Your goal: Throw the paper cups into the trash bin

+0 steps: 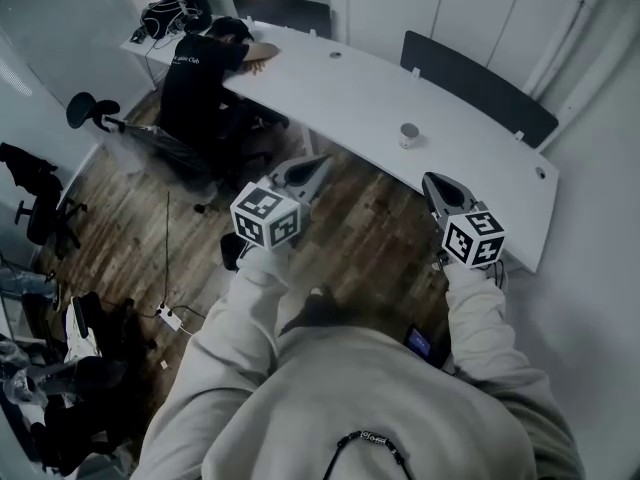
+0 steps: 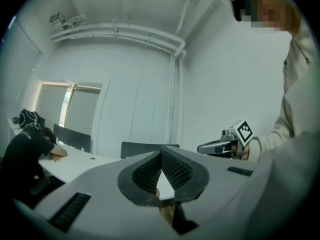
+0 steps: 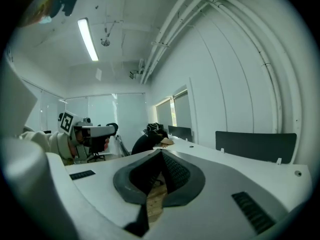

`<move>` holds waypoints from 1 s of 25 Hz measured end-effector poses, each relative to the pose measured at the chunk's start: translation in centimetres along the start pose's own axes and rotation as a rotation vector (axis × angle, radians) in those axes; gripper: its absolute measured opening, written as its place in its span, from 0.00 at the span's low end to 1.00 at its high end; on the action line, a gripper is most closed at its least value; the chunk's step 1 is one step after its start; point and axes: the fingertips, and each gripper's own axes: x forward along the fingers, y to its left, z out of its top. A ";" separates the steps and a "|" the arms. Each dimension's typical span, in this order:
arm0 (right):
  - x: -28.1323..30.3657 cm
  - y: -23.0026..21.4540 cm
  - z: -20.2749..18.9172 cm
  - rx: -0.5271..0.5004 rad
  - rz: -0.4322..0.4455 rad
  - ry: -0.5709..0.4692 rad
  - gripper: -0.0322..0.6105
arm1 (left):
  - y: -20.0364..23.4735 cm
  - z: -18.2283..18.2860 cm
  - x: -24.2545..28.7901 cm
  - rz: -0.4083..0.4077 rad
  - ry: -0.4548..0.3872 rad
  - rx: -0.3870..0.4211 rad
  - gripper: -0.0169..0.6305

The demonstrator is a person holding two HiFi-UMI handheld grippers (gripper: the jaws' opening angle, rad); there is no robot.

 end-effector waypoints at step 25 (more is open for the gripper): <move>17.8 -21.8 1.7 0.096 -0.291 0.033 0.08 | 18.8 -3.4 30.8 -0.188 0.043 -0.031 0.01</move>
